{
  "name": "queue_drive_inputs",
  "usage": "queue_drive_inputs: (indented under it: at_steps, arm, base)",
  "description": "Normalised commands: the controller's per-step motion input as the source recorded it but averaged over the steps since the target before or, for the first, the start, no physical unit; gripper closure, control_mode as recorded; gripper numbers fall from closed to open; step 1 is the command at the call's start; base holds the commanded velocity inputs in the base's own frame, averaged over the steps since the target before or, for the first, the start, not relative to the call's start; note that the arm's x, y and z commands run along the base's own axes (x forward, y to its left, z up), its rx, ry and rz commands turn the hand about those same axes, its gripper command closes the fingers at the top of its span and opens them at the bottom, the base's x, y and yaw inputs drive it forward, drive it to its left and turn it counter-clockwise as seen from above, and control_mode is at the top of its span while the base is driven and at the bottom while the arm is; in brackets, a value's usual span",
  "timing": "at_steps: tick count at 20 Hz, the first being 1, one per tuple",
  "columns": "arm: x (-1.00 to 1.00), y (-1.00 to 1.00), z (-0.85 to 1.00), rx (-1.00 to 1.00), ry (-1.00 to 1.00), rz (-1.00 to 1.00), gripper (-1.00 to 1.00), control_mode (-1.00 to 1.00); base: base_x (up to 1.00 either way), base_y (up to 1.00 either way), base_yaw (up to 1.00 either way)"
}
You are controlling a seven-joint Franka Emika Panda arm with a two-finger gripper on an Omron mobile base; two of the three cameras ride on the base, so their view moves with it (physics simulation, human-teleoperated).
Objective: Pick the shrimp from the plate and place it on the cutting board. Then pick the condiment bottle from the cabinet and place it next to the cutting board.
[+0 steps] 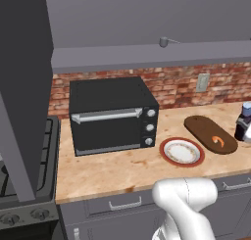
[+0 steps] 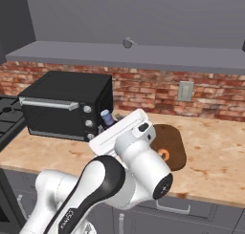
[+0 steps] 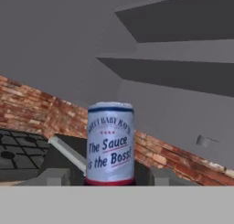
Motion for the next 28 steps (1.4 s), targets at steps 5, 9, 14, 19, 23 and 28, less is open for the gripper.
queue_drive_inputs:
  at_steps: [5,9,14,19,23,28]
  arm:
    - [0.27,-0.26,-0.29,0.00,0.00,0.00,1.00,-1.00]
    - [0.10,-0.39,-0.15,0.00,0.00,0.00,1.00,-1.00]
    - [0.00,-0.35,-0.01,0.00,0.00,0.00,1.00,-1.00]
    - [0.00,-0.26,0.00,0.00,0.00,0.00,1.00,-1.00]
    - [0.00,-0.16,-0.13,0.00,0.00,0.00,1.00,-1.00]
    - [0.00,-0.14,-0.27,0.00,0.00,0.00,1.00,-1.00]
  base:
    - [0.00,0.00,0.00]
    - [0.00,0.00,0.00]
    - [0.00,0.00,0.00]
    - [0.00,0.00,0.00]
    - [0.00,0.00,0.00]
    - [0.00,0.00,0.00]
